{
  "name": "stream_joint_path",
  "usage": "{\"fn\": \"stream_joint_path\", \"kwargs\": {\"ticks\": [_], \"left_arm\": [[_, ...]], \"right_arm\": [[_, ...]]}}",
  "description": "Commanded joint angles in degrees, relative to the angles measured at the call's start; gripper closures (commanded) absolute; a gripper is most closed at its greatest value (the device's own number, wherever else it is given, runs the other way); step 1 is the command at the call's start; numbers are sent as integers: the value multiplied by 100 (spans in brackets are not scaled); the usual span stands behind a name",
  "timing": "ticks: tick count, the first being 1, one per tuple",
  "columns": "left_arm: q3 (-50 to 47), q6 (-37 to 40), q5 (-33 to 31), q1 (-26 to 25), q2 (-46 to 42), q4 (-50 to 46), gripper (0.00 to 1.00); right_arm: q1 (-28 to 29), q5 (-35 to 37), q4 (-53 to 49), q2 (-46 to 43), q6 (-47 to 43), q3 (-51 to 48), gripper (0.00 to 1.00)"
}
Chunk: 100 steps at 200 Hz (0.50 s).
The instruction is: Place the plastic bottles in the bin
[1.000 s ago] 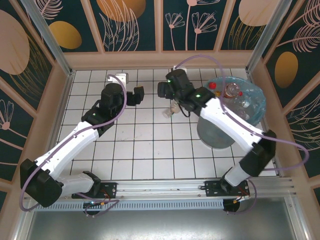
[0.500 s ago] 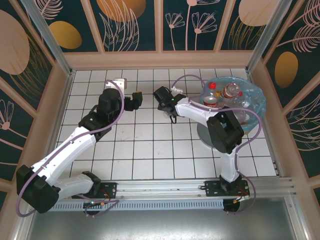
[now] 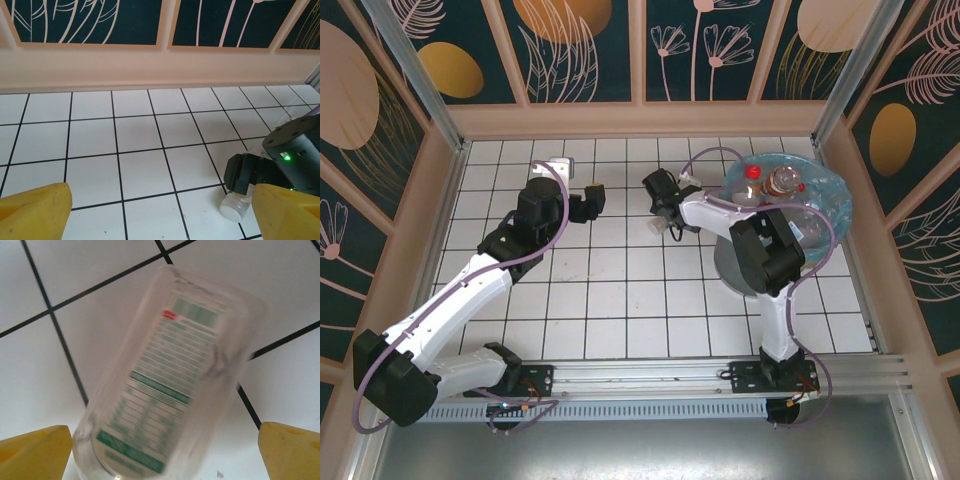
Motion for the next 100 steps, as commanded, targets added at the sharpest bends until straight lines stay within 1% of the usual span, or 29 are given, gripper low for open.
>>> {"fn": "stream_joint_path", "kwargs": {"ticks": [1, 20, 31, 44, 79, 100], "left_arm": [[-49, 56, 55, 34, -93, 126, 7], [-53, 67, 38, 30, -119, 125, 7], [-54, 65, 38, 33, -128, 120, 7], [-48, 64, 55, 36, -155, 121, 7], [-55, 91, -14, 36, -263, 113, 7], [-50, 144, -167, 37, -384, 142, 7]], "right_arm": [[-12, -232, 235, 155, -214, 96, 15], [6, -313, 396, 54, -306, 3, 28], [15, -352, 493, -41, -354, -74, 32], [49, -432, 615, -180, -483, -132, 40], [344, -405, 566, -579, -851, 38, 45], [650, -681, 787, -916, -1327, 142, 47]]}}
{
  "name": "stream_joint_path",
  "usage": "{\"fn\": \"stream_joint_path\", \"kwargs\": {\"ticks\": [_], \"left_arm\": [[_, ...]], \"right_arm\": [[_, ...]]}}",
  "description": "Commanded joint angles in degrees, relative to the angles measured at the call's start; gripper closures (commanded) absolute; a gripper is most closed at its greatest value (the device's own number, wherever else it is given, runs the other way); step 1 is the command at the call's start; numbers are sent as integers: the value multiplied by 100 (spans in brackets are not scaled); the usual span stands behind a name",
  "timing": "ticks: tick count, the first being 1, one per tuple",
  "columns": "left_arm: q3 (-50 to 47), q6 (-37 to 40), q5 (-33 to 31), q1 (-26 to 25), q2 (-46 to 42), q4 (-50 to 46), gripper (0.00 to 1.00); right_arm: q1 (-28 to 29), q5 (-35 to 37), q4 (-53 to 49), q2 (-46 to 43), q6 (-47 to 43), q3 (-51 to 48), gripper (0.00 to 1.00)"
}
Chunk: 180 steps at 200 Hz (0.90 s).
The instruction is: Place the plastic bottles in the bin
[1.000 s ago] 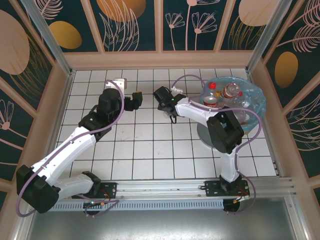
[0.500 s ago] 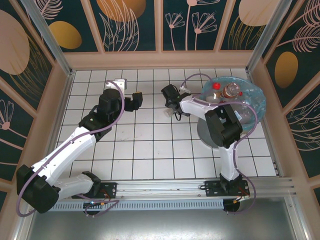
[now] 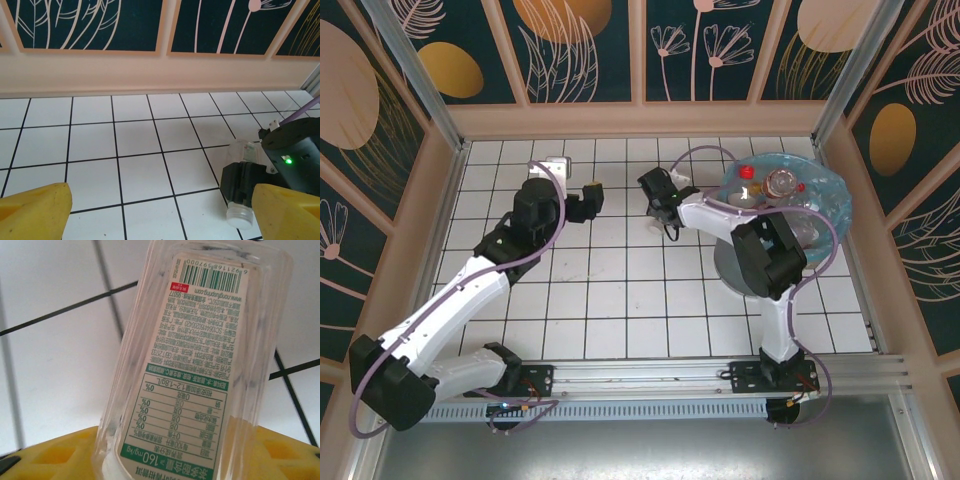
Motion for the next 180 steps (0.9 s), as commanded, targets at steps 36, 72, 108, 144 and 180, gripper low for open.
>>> {"fn": "stream_joint_path", "kwargs": {"ticks": [36, 72, 108, 144, 180], "left_arm": [[-229, 170, -561, 31, -634, 294, 8], [-307, 442, -730, 30, -1084, 469, 8], [-339, 576, -603, 28, -1095, 474, 9], [-119, 766, 1663, -1, -695, 519, 15], [566, 1569, 2330, -1133, 97, 396, 14]], "right_arm": [[788, -787, 438, -1355, -1043, 366, 47], [827, -1566, 156, -2361, -1882, 673, 48], [786, -1114, -308, -3359, -2898, 868, 50], [412, -698, -1399, -4086, -3653, 1122, 50], [-618, -1029, -2477, -4599, -3711, 876, 50]]}}
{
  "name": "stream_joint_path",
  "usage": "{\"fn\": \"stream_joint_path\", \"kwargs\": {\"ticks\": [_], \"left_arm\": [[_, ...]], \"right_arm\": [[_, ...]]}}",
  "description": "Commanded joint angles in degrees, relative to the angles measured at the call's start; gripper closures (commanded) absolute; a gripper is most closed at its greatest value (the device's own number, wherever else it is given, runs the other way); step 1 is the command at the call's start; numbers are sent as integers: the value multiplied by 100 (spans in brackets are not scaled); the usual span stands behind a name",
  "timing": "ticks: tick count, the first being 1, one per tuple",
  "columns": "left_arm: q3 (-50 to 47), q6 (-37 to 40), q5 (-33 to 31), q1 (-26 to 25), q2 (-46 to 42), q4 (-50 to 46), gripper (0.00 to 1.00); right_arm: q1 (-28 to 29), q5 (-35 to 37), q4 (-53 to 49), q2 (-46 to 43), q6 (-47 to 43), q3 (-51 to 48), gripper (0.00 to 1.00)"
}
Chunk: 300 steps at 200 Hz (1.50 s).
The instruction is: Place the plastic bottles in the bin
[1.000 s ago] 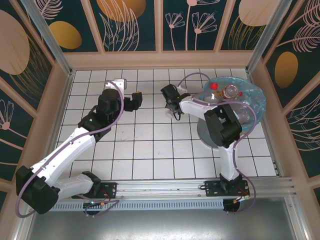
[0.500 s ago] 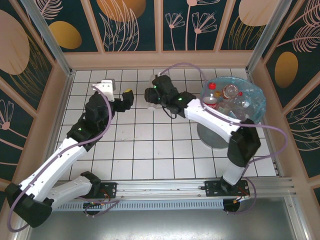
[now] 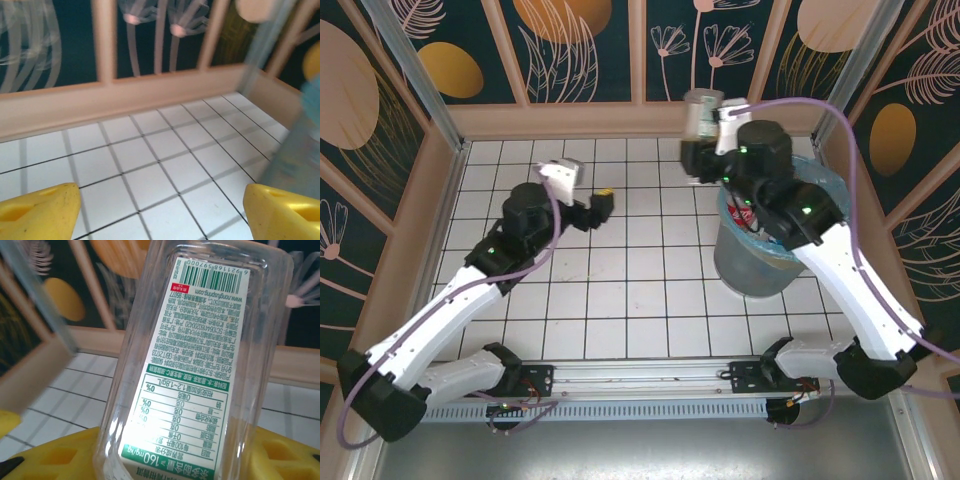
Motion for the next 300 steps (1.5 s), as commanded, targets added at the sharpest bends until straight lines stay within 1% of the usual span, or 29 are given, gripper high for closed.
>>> {"fn": "stream_joint_path", "kwargs": {"ticks": [1, 7, 9, 15, 31, 54, 95, 118, 126, 146, 154, 168, 181, 197, 215, 228, 241, 249, 258, 273, 286, 300], "left_arm": [[521, 766, 931, -735, 390, 32, 14], [639, 859, 1032, -881, 561, -57, 14], [677, 886, 1068, -922, 614, -74, 14], [773, 918, 1182, -1021, 774, -149, 14], [885, 1052, 1356, -1188, 1076, -220, 14], [904, 1142, 1301, -1307, 1233, -216, 14], [861, 1166, 1066, -1308, 1232, -147, 13], [833, 1169, 1001, -1306, 1222, -133, 13], [825, 1167, 982, -1306, 1220, -123, 13], [798, 1169, 937, -1305, 1207, -80, 12], [797, 1172, 917, -1303, 1211, -55, 12], [797, 1175, 890, -1308, 1212, -14, 12], [798, 1181, 854, -1311, 1202, 14, 12], [790, 1172, 807, -1311, 1185, 26, 12], [757, 1160, 748, -1310, 1146, 26, 12], [707, 1159, 686, -1311, 1110, 17, 12], [655, 1170, 635, -1306, 1068, -7, 12], [628, 1176, 609, -1310, 1041, -26, 11], [599, 1193, 586, -1311, 1020, -35, 11], [546, 1240, 564, -1310, 1001, -12, 11], [485, 1285, 557, -1310, 1008, 78, 10], [472, 1286, 558, -1304, 1072, 143, 10]], "right_arm": [[-518, -9, -1081, -216, -302, -180, 50], [-535, 2, -1129, -303, -295, -336, 50], [-667, 22, -1134, -331, -288, -384, 50], [-795, 75, -1151, -417, -284, -563, 50], [-991, 127, -1250, -588, -320, -918, 49], [-1185, 129, -1372, -760, -379, -1208, 48], [-1490, 330, -1510, -931, -587, -1488, 46], [-1522, 189, -1779, -936, -712, -1474, 41], [-1525, 164, -1842, -947, -727, -1441, 38], [-1528, 157, -1952, -957, -695, -1258, 21], [-1528, 140, -1954, -957, -682, -1134, 17], [-1528, 105, -1873, -935, -698, -895, 14], [-1526, 154, -1710, -877, -708, -660, 14], [-1526, 176, -1398, -784, -716, -483, 20], [-1526, 133, -1081, -630, -773, -529, 30], [-1565, 399, -1024, -495, -750, -644, 36], [-1693, 655, -1149, -349, -603, -600, 44], [-1767, 560, -1187, -333, -534, -583, 50], [-1789, 319, -1161, -405, -470, -705, 55], [-1799, -65, -909, -652, -282, -1231, 56], [-1801, -200, -605, -880, -97, -1811, 57], [-1796, -509, -167, -1139, 60, -2364, 57]]}}
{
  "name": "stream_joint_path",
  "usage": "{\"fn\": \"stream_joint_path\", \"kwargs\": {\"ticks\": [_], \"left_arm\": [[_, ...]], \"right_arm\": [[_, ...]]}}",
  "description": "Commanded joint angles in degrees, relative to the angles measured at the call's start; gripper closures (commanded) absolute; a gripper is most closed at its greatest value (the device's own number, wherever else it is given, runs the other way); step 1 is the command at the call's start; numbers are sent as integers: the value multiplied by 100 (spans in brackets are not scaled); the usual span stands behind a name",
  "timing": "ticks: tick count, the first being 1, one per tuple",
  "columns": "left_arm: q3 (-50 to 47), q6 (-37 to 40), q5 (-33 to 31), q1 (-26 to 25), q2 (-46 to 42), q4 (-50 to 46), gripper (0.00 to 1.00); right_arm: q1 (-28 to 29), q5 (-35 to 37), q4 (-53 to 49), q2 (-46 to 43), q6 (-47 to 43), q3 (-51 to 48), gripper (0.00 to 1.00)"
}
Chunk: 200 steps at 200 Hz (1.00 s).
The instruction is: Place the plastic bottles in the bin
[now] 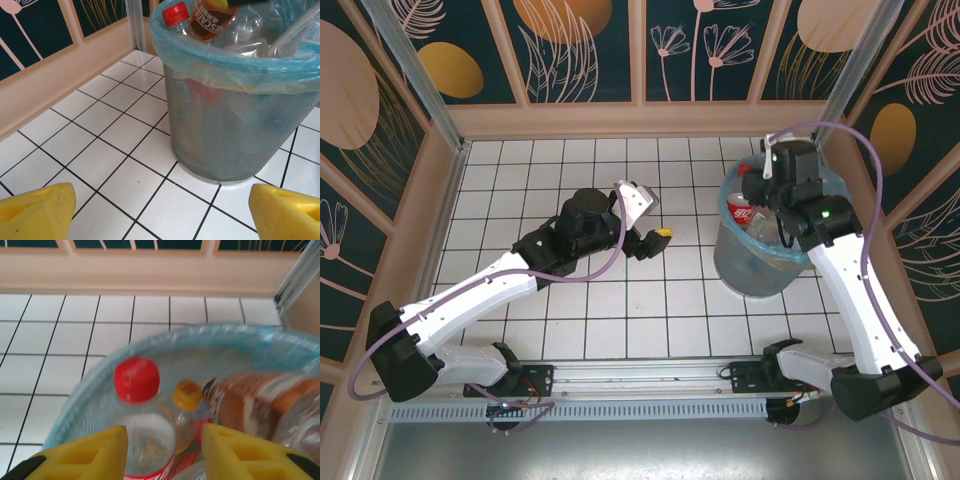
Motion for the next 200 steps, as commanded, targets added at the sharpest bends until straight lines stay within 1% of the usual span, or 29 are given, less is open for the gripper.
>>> {"fn": "stream_joint_path", "kwargs": {"ticks": [1, 30, 52, 66, 86, 95, 113, 127, 139, 150, 160, 180, 200], "left_arm": [[-80, 134, -71, -7, -17, 255, 10], [-14, 60, 62, -12, 94, 214, 11], [-75, 49, -11, -8, 54, 214, 11], [-106, 33, -72, -14, 19, 222, 11], [-115, 29, -105, -7, -8, 230, 11], [-115, 18, -115, -14, -22, 247, 11], [-124, -2, -148, -13, -35, 283, 11], [-132, -21, -182, -12, -56, 293, 10], [-158, -30, -201, -13, -70, 301, 10], [-191, -29, -235, -14, -89, 310, 10], [-225, -18, -258, -10, -105, 328, 10], [-256, -14, -281, -16, -97, 342, 10], [-247, -19, -278, -14, -89, 351, 10]], "right_arm": [[-19, -521, 700, -451, 413, -714, 57], [-59, -594, 1385, -777, 622, -1374, 57], [-151, -663, 1467, -796, 689, -1762, 56], [-213, -693, 1464, -761, 681, -1797, 54], [-244, -696, 1444, -675, 603, -1338, 50], [-252, -696, 1401, -574, 579, -961, 48], [-254, -700, 1141, -263, 499, -68, 48], [-259, -478, 948, -88, 415, 482, 48], [-309, -182, 857, 7, 289, 693, 48], [-468, 53, 806, 65, 212, 737, 48], [-734, 76, 781, 96, 192, 685, 48], [-1316, -74, 885, 117, 293, 390, 47], [-1724, -263, 933, 115, 477, 134, 46]]}}
